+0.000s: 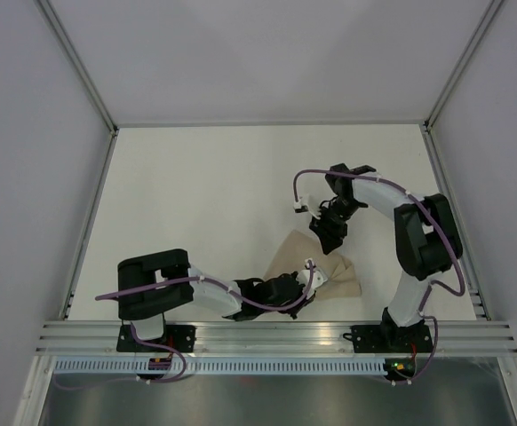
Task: Fold the napkin, place the utensils inside, and roll it up
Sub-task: Roll the napkin at the center of the board.
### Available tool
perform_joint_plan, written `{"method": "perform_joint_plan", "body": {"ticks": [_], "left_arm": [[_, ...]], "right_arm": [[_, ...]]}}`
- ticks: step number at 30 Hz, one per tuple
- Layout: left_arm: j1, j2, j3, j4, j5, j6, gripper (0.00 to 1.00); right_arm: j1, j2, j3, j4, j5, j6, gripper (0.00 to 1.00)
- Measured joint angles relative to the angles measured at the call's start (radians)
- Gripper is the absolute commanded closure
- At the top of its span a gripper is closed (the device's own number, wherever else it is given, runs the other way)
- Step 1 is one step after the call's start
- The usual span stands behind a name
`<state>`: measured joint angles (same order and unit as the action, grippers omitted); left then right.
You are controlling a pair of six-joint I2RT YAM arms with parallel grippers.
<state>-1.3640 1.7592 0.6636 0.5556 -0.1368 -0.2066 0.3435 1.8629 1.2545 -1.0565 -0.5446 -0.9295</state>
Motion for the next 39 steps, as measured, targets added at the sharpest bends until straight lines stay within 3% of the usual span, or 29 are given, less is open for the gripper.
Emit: {"method": "perform_joint_plan", "body": {"ticks": [6,9,11,23,29,39], "left_arm": [[0.018,-0.002,-0.001,0.001,0.034,-0.019,0.98],[0.023,-0.002,-0.001,0.0,0.043,-0.023,0.98],[0.023,-0.002,-0.001,-0.001,0.044,-0.023,0.98],[0.038,-0.002,0.009,-0.021,0.072,-0.024,0.98],[0.044,-0.004,0.012,-0.03,0.087,-0.024,0.98],[0.047,-0.006,0.013,-0.034,0.092,-0.024,0.98]], "right_arm": [[-0.06,-0.227,-0.137,0.073,0.003,-0.016,0.65],[-0.058,-0.231,-0.158,0.045,0.003,-0.06,0.73],[-0.058,-0.197,-0.172,0.02,0.005,-0.097,0.73],[-0.058,-0.127,-0.244,-0.063,0.04,-0.201,0.71],[-0.059,-0.165,-0.214,-0.086,0.046,-0.199,0.62],[-0.059,-0.225,-0.199,-0.196,0.021,-0.261,0.59]]}}
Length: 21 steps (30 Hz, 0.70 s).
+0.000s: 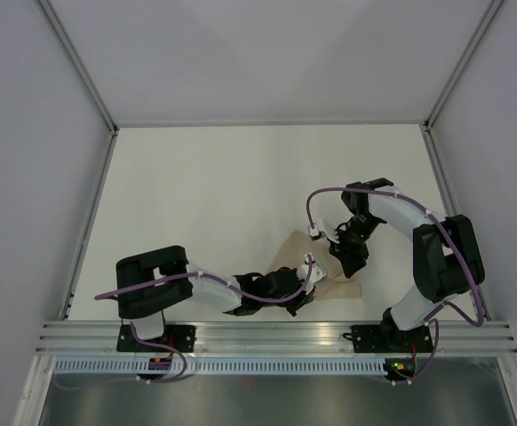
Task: Fold the napkin, place the utensils inside, and roll it up
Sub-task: Roll the napkin at the center of the board.
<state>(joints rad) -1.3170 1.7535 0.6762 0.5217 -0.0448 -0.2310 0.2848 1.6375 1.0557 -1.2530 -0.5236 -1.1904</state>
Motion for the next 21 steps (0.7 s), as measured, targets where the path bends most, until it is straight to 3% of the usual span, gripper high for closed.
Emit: {"method": "perform_joint_plan", "body": {"ticks": [7,21], "left_arm": [[0.003,0.0,0.005,-0.01,0.003,0.0,0.98],[0.008,0.0,0.013,-0.025,0.019,0.0,0.98]], "right_arm": [[0.0,0.011,-0.039,-0.049,-0.002,-0.055,0.53],[0.019,0.027,-0.111,0.004,0.006,-0.061,0.53]]}}
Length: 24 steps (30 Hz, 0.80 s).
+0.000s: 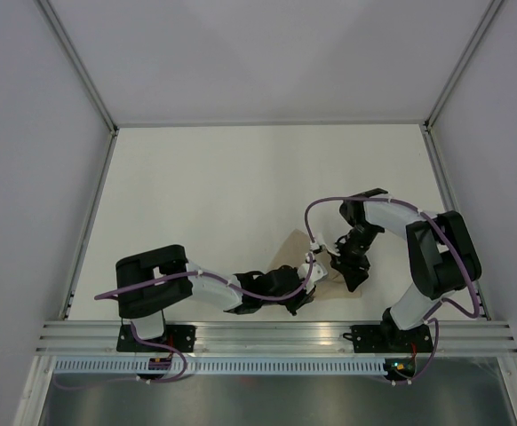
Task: Fold the napkin, place the utensils inside, and roll it up
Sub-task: Roll the napkin at the center of the board.
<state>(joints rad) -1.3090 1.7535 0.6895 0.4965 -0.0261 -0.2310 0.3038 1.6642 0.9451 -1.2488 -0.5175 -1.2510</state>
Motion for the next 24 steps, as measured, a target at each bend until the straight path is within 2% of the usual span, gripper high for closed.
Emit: {"method": "perform_joint_plan", "body": {"ticks": [9,16,17,24], "left_arm": [[0.001,0.0,0.006,-0.012,0.002,0.0,0.98],[0.001,0.0,0.015,-0.027,0.003,0.0,0.97],[0.001,0.0,0.015,-0.028,0.003,0.001,0.96],[0.0,-0.019,0.033,-0.08,0.002,0.027,0.82]], "right_arm": [[0.008,0.018,-0.016,0.093,0.005,0.035,0.56],[0.008,0.044,-0.024,0.11,0.01,0.055,0.76],[0.008,0.053,-0.022,0.108,0.008,0.058,0.81],[0.008,0.183,0.043,0.056,0.003,0.088,0.86]]}}
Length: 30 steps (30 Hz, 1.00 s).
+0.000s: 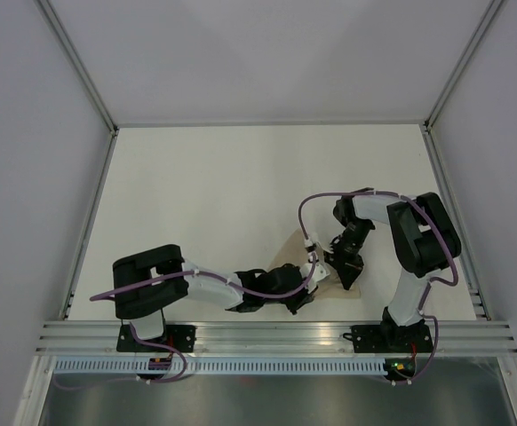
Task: Fold the napkin, place the utensils inside, and roll it up
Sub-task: Roll the napkin at the center of the board.
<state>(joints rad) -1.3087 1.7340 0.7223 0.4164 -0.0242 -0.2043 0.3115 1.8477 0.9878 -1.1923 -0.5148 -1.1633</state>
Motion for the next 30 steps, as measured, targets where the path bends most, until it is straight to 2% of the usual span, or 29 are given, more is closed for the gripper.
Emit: {"method": "perform_joint_plan", "body": {"ticks": [9,15,19,30], "left_arm": [[-0.007,-0.035,0.091,-0.125,-0.028,0.109,0.71],[-0.032,-0.02,0.213,-0.183,-0.079,0.22,0.64],[-0.068,0.043,0.286,-0.195,-0.126,0.295,0.63],[-0.103,0.122,0.29,-0.227,-0.276,0.407,0.62]], "right_arm": [[0.0,0.068,0.06,-0.051,0.0,0.023,0.88],[0.0,0.085,0.087,-0.055,0.0,0.039,0.89],[0.0,0.1,0.099,-0.062,0.0,0.051,0.89],[0.0,0.137,0.127,-0.082,0.0,0.073,0.9]]}}
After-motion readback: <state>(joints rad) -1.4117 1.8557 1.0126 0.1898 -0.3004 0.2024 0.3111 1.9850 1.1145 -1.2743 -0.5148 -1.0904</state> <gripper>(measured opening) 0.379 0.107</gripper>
